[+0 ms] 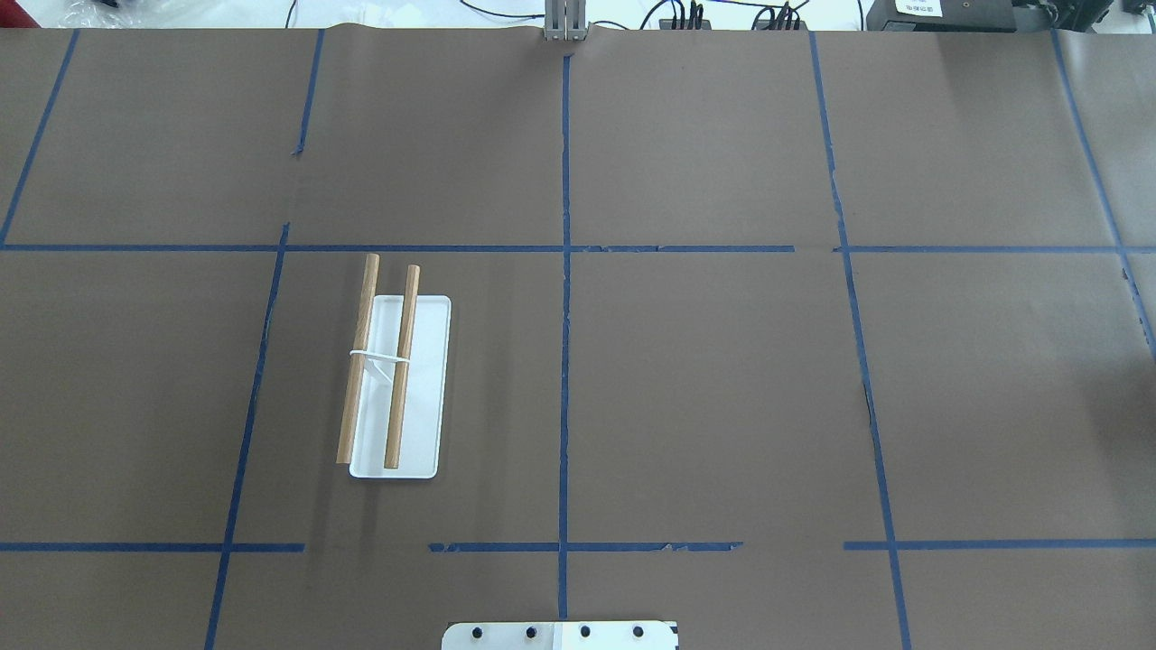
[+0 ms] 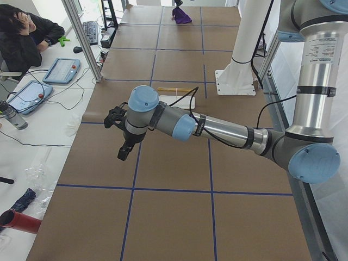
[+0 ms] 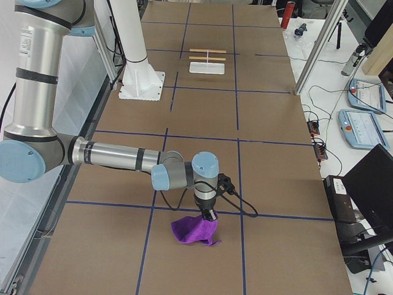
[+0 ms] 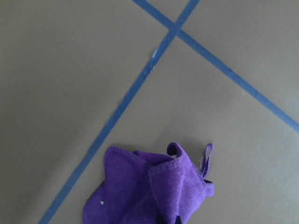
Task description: Hang towel on rack
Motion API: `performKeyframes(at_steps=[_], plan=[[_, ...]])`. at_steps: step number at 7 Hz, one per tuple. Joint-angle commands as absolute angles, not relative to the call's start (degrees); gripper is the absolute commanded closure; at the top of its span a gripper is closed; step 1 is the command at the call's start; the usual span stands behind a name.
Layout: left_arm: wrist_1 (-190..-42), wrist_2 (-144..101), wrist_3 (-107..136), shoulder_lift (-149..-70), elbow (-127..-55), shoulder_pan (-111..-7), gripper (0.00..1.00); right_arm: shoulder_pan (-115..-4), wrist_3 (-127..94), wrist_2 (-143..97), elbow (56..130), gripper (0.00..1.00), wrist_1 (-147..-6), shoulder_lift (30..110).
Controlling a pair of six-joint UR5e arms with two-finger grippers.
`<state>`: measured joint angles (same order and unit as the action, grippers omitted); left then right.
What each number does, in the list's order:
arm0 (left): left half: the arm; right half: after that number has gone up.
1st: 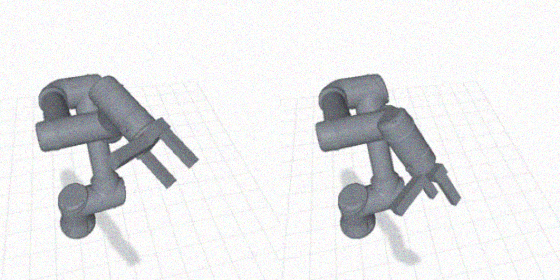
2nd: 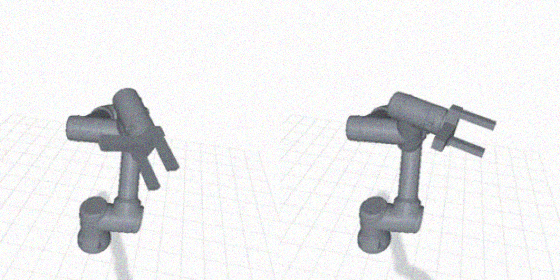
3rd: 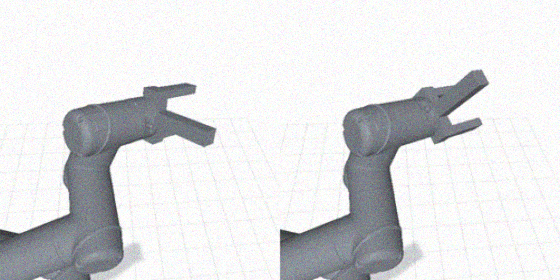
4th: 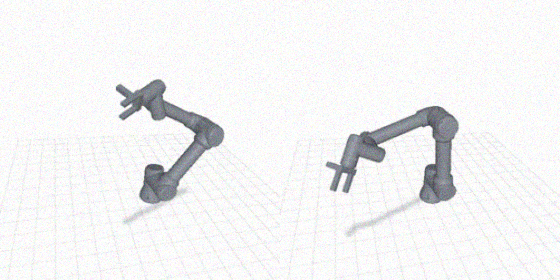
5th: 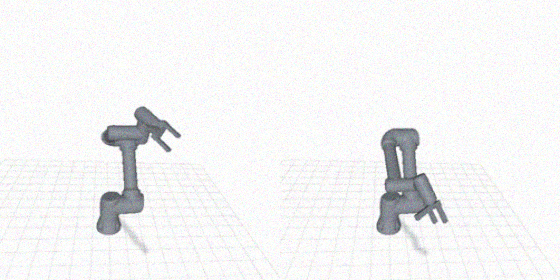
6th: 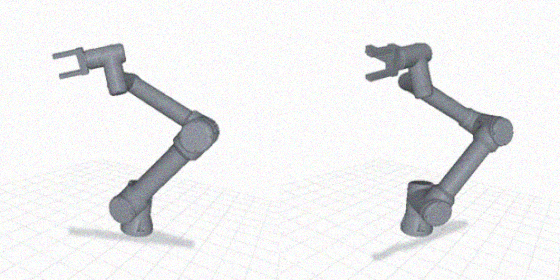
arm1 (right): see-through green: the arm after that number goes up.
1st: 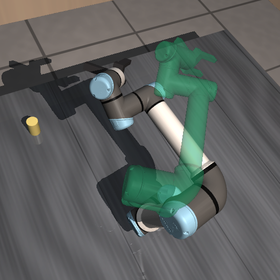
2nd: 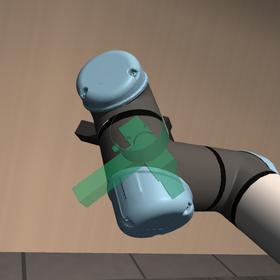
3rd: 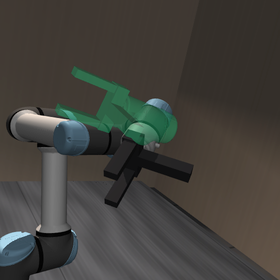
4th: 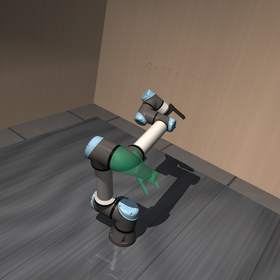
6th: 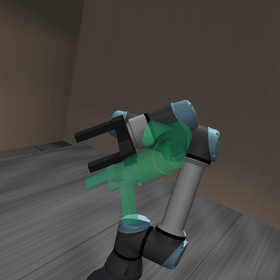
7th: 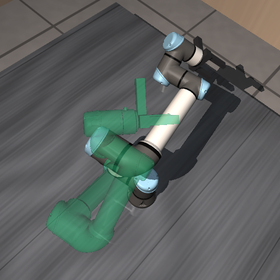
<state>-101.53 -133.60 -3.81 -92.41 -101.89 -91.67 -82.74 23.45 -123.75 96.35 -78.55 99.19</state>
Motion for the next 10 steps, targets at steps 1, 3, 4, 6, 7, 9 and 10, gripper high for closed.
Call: performKeyframes(at_steps=[1, 3, 4, 6, 7, 9, 10], plan=[[-101.25, -133.59, -3.52, -93.42, -103.26, -91.50, 0.00, -82.09, 22.94, -128.73, 105.35, 1.00, -95.90, 88.39], [-100.64, -133.68, -1.95, -96.39, -103.18, -88.97, 0.00, -77.82, 10.91, -134.63, 105.55, 1.00, -96.86, 80.55], [-100.72, -133.68, 8.33, -99.81, -103.27, -84.77, 0.00, -73.61, 4.37, -134.30, 106.43, 1.00, -96.94, 75.37], [-100.72, -133.59, 29.50, -108.67, -102.66, -74.76, 0.00, -66.83, -3.56, -134.03, 108.45, 1.00, -96.86, 66.05], [-101.16, -133.59, 44.58, -112.46, -103.09, -69.75, 0.00, -63.84, -6.39, -132.12, 108.98, 1.00, -96.86, 62.00], [-101.42, -133.68, 65.12, -118.54, -103.53, -65.15, 0.00, -55.25, -11.31, -124.24, 109.08, 1.00, -86.93, 60.73], [-102.90, -133.68, 75.48, -121.26, -103.10, -61.99, 0.00, -50.93, -14.99, -119.84, 108.81, 1.00, -80.22, 61.08]])
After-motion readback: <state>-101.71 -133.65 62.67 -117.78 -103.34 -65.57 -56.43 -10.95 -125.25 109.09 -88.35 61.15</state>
